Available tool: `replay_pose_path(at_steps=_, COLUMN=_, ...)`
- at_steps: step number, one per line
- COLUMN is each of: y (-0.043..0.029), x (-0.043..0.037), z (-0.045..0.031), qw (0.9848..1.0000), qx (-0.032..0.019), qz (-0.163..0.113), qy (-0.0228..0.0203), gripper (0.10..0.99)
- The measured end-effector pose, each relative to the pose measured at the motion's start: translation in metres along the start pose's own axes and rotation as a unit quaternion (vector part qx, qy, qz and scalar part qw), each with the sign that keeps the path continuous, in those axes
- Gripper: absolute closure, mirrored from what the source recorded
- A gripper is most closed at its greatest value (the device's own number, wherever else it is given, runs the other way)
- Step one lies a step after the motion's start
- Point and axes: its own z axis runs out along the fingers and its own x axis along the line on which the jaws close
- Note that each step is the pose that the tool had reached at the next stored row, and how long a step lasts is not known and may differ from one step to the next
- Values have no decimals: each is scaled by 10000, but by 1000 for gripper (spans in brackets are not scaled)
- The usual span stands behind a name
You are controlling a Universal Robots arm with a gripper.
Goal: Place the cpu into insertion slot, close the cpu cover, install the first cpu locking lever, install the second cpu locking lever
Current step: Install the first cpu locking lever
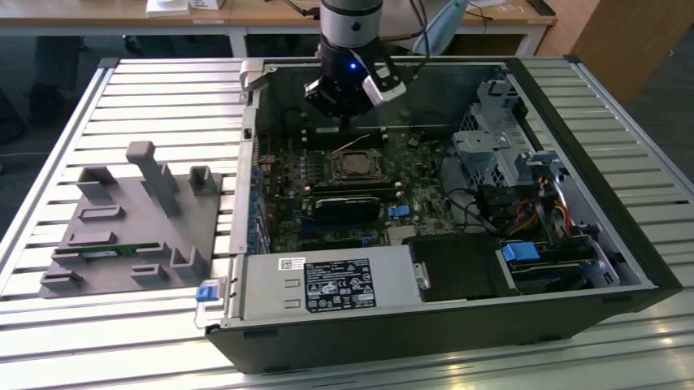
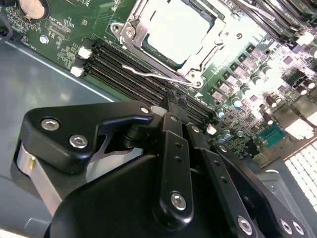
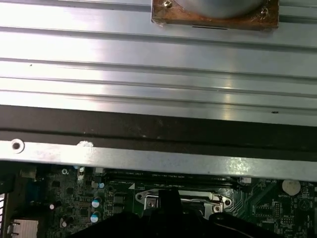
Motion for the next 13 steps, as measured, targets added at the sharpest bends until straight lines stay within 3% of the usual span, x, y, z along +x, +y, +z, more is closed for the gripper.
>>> replay_pose_path(at_steps=13, y=-7, x=-121, z=108, qw=10000, qx=0, qz=38, qy=-4, gripper=980)
